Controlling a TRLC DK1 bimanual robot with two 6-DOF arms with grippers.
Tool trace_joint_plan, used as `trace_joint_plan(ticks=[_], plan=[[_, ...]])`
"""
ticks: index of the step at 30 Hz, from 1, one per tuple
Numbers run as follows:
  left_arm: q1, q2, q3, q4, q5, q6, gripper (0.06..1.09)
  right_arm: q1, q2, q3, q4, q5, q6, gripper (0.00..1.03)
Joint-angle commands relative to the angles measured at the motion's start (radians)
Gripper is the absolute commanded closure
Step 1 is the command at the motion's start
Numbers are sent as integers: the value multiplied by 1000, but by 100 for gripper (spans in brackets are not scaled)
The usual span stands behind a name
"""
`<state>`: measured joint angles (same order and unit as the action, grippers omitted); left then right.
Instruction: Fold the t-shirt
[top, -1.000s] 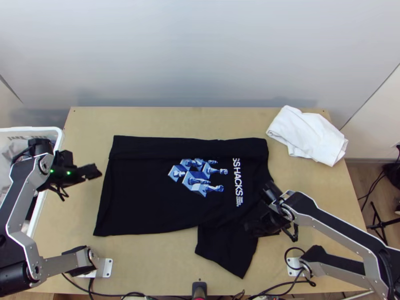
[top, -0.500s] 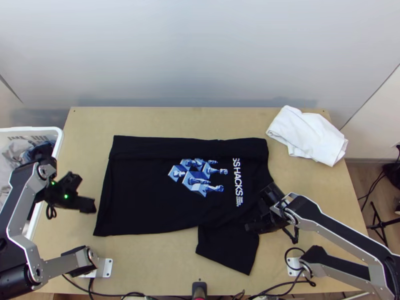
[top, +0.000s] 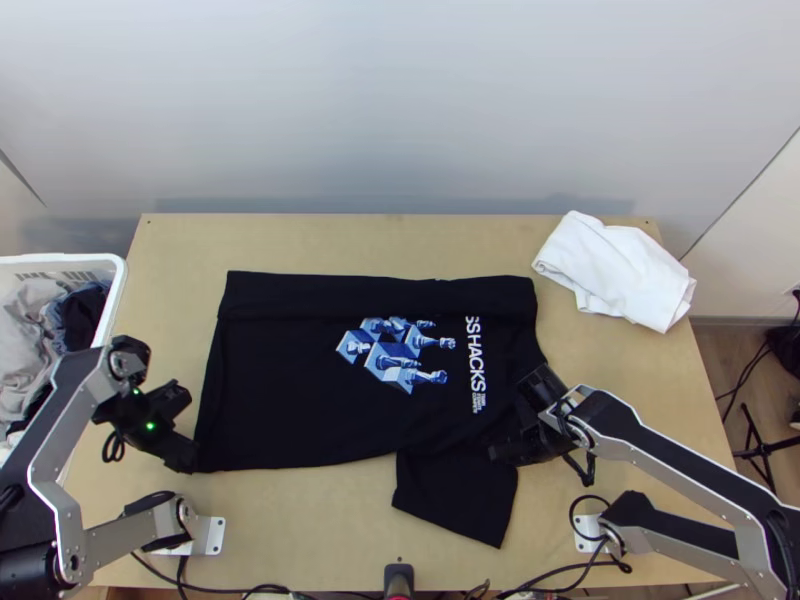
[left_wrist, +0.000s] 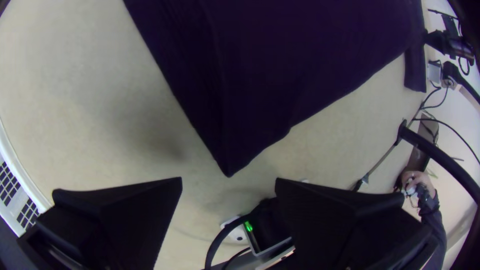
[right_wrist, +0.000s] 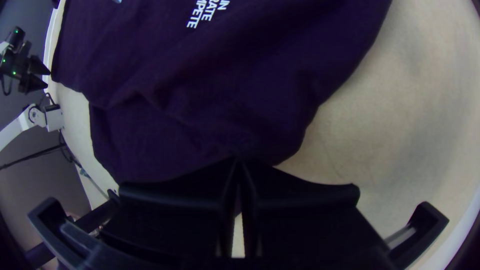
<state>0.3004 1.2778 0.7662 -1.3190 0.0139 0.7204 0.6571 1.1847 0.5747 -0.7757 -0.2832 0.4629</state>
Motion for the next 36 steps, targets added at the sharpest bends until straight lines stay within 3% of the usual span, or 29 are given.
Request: trace_joint_plan(ticks=[1, 6, 10, 15, 19, 24, 36], plan=[[-70, -1, -47, 24, -9, -22, 26, -8, 1, 1, 6, 3, -4, 100], [-81, 11, -54, 67, -9, -38, 36, -11, -7, -1, 9, 4, -9, 100], [-86, 14, -68, 130, -5, -52, 67, -11, -10, -1, 12, 3, -9, 100], [-93, 15, -93, 165, 6, -59, 70, -11, -17, -1, 10, 3, -9, 100], [-83, -17, -102, 198, 17, -56, 105, -10, -46, -9, 10, 3, -20, 100], [-46, -31, -70, 175, 23, -29, 104, -19, -102, -6, 10, 3, -33, 100], [146, 6, -11, 144, 196, 11, 104, -120, -226, -1, -60, 3, -135, 100]])
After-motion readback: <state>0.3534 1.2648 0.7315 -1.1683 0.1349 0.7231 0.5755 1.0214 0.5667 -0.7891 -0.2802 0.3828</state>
